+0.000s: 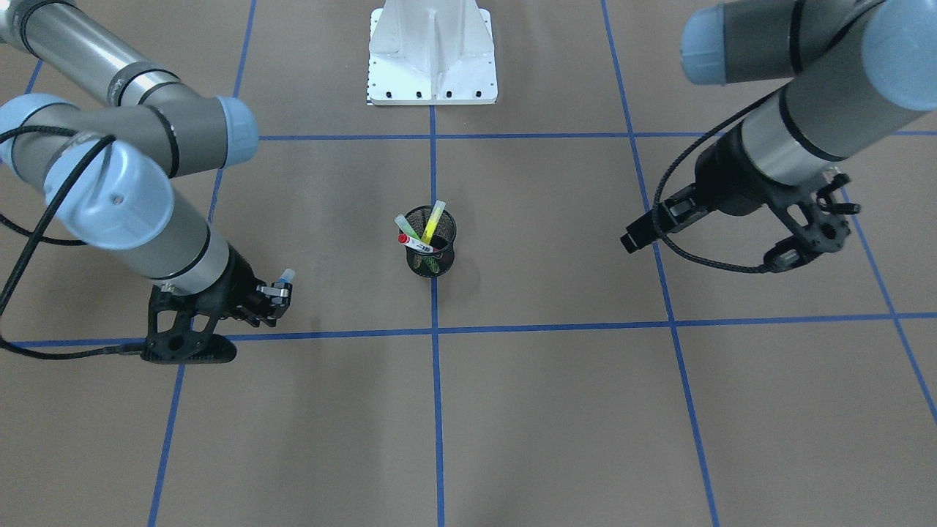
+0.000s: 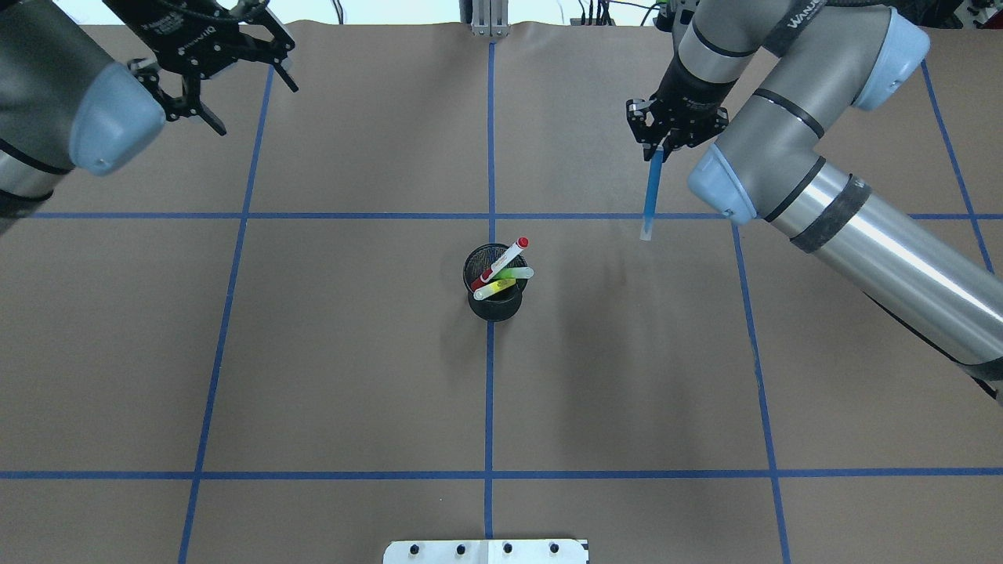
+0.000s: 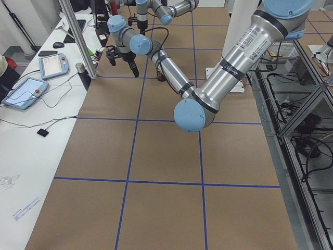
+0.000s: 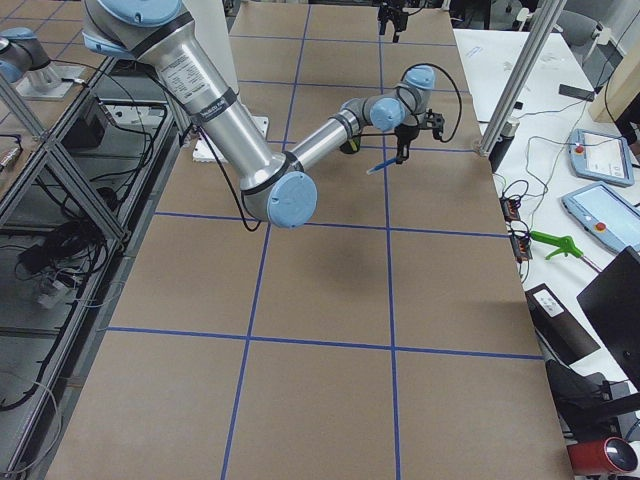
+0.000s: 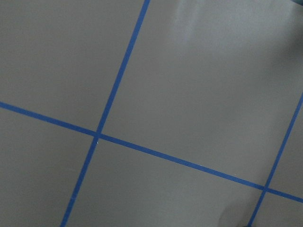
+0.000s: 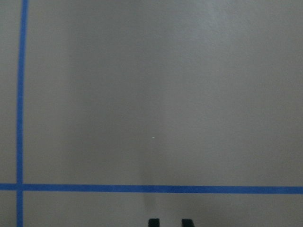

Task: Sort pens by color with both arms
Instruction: 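Carry the blue marker away from the cup while the left arm approaches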

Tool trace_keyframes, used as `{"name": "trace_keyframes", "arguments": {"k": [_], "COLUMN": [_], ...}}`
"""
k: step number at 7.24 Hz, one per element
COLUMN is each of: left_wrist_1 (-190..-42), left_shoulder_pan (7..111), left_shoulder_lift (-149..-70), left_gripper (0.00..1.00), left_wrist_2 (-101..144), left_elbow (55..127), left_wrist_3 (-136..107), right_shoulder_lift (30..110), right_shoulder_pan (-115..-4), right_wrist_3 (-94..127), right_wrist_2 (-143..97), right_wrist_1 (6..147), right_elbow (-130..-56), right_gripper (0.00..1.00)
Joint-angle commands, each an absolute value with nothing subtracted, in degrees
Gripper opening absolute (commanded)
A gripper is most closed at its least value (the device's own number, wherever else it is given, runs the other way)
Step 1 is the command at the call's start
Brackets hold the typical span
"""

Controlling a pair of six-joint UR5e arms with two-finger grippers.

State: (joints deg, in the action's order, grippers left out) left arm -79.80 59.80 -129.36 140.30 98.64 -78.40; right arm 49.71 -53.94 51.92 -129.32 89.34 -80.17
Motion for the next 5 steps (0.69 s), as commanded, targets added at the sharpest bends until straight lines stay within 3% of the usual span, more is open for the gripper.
{"name": "trace_keyframes", "arguments": {"k": [1,4,5], "left_wrist_1": [-88.82,-93.24,-96.82], "left_shoulder_pan": [50.06,40.37,38.34], "left_shoulder_lift": [-130.08,-133.75,-136.9], "left_gripper": [1.0,1.0,1.0], "left_wrist_2": [132.84,124.13,121.23], "left_elbow": [98.88,96.95,92.16], "left_wrist_3": [-99.32,-117.37,-123.25], "right_shoulder_lift": [47.39,40.71,39.65], "right_shoulder_pan": [-54.14,-51.07,-50.37], "right_wrist_3": [52.82,55.11,52.5], "right_wrist_2": [-132.71,-135.0,-134.56], "right_wrist_1": [89.56,94.65,94.31], "right_elbow": [-70.78,-69.79,-67.78], "right_gripper": [0.13,0.13,0.13]}}
